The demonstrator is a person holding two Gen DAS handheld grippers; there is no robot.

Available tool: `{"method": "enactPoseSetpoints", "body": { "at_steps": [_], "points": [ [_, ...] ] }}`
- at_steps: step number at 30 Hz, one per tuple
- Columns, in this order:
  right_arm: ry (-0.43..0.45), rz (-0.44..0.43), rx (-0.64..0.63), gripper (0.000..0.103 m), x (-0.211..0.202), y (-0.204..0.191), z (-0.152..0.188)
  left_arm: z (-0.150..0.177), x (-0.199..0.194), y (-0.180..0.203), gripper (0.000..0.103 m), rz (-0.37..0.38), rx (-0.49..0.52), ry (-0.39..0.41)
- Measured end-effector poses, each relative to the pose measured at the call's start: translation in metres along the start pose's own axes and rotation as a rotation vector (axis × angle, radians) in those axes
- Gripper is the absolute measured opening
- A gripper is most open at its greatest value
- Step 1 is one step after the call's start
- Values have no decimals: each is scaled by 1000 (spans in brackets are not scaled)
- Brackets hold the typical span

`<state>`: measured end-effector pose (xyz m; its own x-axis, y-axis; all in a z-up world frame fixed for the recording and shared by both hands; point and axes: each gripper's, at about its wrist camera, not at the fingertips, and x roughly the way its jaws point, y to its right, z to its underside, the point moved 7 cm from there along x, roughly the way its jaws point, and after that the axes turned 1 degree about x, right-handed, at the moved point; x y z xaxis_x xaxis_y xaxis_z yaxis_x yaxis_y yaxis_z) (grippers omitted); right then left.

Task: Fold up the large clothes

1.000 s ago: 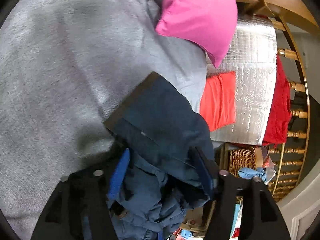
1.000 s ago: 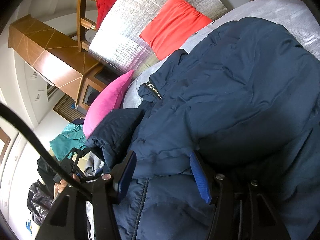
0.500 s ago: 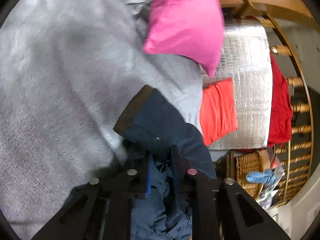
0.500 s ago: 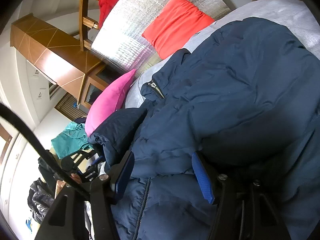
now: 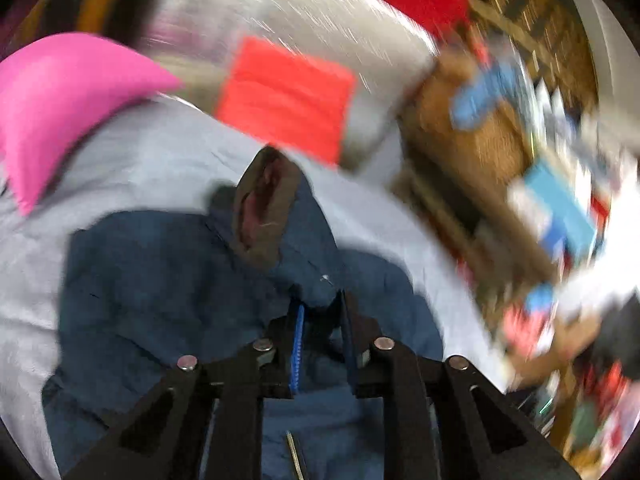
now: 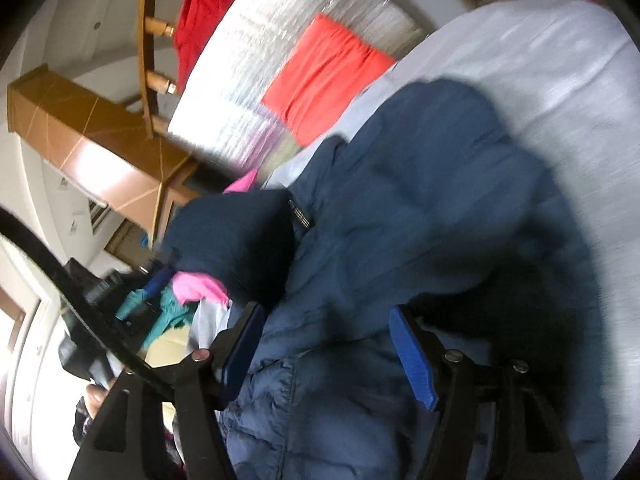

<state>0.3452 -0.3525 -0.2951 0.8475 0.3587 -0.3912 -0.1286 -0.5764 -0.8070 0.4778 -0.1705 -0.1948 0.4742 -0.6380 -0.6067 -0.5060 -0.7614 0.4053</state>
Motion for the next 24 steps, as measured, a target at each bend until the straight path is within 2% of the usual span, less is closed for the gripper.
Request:
{"method": "enactPoseSetpoints", "body": {
  "at_steps": [1, 2, 3, 6, 11, 14, 17, 22, 24],
  "points": [
    [10, 11, 0, 70, -9, 2, -3, 8, 12, 5, 44, -16, 19, -60],
    [20, 25, -4, 70, -16, 2, -6, 16, 21, 6, 56, -36, 18, -112],
    [31, 51, -15, 72, -24, 3, -9, 23, 27, 3, 73, -58, 12, -167],
    [57, 110, -45, 75, -42, 1, -16, 26, 21, -10, 74, -117, 15, -188],
    [55, 139, -130, 75, -45, -22, -19, 17, -17, -45, 82, -111, -51, -130],
    [-8, 167, -244, 78, -20, -51, -14, 17, -36, -84, 83, -134, -151, -98],
    [-98, 228, -397, 80, 19, -80, -4, 31, -45, -129, 83, -188, -297, -119],
    [-201, 354, -632, 83, 88, -116, 16, 64, -37, -182, 83, -284, -432, -216],
    [-256, 450, -738, 83, 117, -119, 26, 76, -28, -192, 83, -304, -479, -262]
  ]
}}
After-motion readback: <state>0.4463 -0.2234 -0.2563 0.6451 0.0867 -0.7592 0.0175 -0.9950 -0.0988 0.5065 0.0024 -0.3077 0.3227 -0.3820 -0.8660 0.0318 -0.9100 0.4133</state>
